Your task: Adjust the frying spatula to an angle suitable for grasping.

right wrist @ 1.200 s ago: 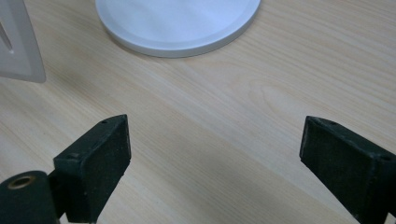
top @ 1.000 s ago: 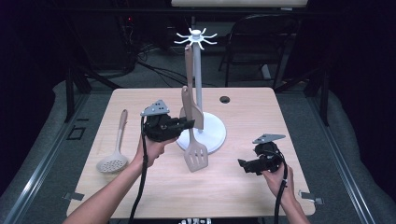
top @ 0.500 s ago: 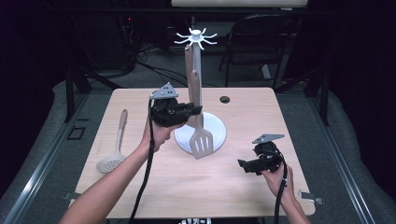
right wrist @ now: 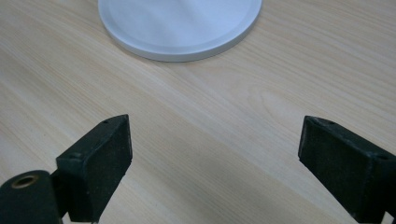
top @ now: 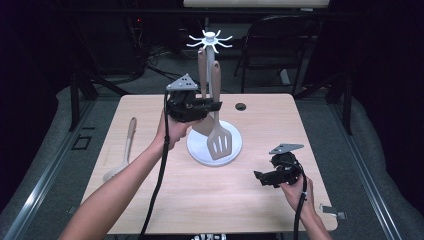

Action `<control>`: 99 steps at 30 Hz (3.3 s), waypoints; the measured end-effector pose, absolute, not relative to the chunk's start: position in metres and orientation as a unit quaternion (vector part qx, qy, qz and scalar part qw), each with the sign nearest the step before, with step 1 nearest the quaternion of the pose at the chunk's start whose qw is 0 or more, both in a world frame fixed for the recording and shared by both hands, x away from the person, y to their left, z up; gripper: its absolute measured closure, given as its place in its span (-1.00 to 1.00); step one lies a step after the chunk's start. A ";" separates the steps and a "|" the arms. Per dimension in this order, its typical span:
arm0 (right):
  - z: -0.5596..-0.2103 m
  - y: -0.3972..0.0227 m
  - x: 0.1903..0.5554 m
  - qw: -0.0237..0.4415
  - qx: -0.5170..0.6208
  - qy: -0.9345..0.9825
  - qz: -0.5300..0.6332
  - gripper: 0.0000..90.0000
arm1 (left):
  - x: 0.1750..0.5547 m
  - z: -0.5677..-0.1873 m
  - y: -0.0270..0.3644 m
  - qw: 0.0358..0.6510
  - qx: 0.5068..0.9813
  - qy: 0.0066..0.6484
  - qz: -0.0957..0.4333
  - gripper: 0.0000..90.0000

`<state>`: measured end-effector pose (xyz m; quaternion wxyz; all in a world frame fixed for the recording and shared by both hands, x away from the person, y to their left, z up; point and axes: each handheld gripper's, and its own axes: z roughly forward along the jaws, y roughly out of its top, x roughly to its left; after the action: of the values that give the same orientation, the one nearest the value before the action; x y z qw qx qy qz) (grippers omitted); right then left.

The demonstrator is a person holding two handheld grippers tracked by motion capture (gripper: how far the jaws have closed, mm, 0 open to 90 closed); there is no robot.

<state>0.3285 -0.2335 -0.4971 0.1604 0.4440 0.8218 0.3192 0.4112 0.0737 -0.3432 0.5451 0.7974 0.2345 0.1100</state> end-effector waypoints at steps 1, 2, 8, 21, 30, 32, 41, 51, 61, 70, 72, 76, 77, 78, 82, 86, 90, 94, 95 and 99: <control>-0.497 -0.233 0.329 0.159 0.444 0.821 0.321 -0.79 | 0.412 -0.342 0.073 0.546 0.797 0.235 0.110 0.72; -0.497 -0.233 0.329 0.159 0.444 0.821 0.321 -0.79 | 0.414 -0.341 0.072 0.546 0.797 0.234 0.108 0.72; -0.498 -0.232 0.329 0.158 0.443 0.824 0.316 -0.79 | 0.420 -0.334 0.070 0.551 0.793 0.235 0.111 0.72; -0.498 -0.232 0.329 0.157 0.442 0.825 0.316 -0.79 | 0.431 -0.333 0.067 0.548 0.793 0.247 0.106 0.72; -0.499 -0.230 0.328 0.157 0.436 0.829 0.312 -0.79 | 0.436 -0.334 0.065 0.545 0.790 0.260 0.109 0.72; -0.499 -0.230 0.329 0.157 0.436 0.829 0.313 -0.79 | 0.437 -0.335 0.064 0.543 0.789 0.264 0.111 0.72; -0.499 -0.229 0.328 0.156 0.433 0.830 0.314 -0.79 | 0.441 -0.336 0.064 0.538 0.788 0.274 0.117 0.72; -0.499 -0.230 0.328 0.154 0.431 0.831 0.315 -0.79 | 0.444 -0.338 0.065 0.534 0.787 0.283 0.125 0.72; -0.498 -0.230 0.328 0.155 0.431 0.831 0.315 -0.79 | 0.443 -0.338 0.067 0.534 0.784 0.291 0.124 0.66; -0.499 -0.229 0.329 0.149 0.430 0.833 0.315 -0.80 | 0.434 -0.335 0.070 0.527 0.789 0.291 0.126 0.24; -0.499 -0.229 0.329 0.149 0.429 0.834 0.314 -0.80 | 0.432 -0.335 0.070 0.526 0.789 0.291 0.126 0.16; -0.499 -0.229 0.329 0.147 0.429 0.835 0.313 -0.79 | 0.426 -0.335 0.072 0.519 0.798 0.283 0.117 -0.05; -0.500 -0.229 0.329 0.145 0.428 0.835 0.313 -0.79 | 0.425 -0.335 0.072 0.519 0.799 0.280 0.115 -0.08; -0.500 -0.229 0.329 0.144 0.428 0.835 0.314 -0.79 | 0.423 -0.335 0.074 0.518 0.801 0.276 0.112 -0.10; -0.499 -0.229 0.329 0.146 0.428 0.835 0.314 -0.79 | 0.417 -0.334 0.078 0.517 0.806 0.265 0.113 -0.24; -0.499 -0.228 0.329 0.142 0.426 0.836 0.316 -0.79 | 0.412 -0.331 0.086 0.525 0.805 0.256 0.107 -0.38; -0.500 -0.228 0.329 0.141 0.427 0.835 0.318 -0.78 | 0.411 -0.326 0.093 0.523 0.803 0.260 0.115 -0.52; -0.500 -0.229 0.330 0.141 0.427 0.835 0.317 -0.78 | 0.412 -0.321 0.101 0.524 0.800 0.267 0.123 -0.59; -0.500 -0.229 0.330 0.141 0.427 0.835 0.318 -0.78 | 0.413 -0.320 0.103 0.526 0.798 0.267 0.123 -0.59; -0.500 -0.230 0.329 0.141 0.428 0.834 0.317 -0.78 | 0.416 -0.312 0.111 0.530 0.793 0.272 0.129 -0.59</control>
<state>0.3294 -0.2300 -0.4995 0.1410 0.4280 0.8344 0.3173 0.4155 0.1105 -0.3123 0.5300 0.7929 0.2717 0.1288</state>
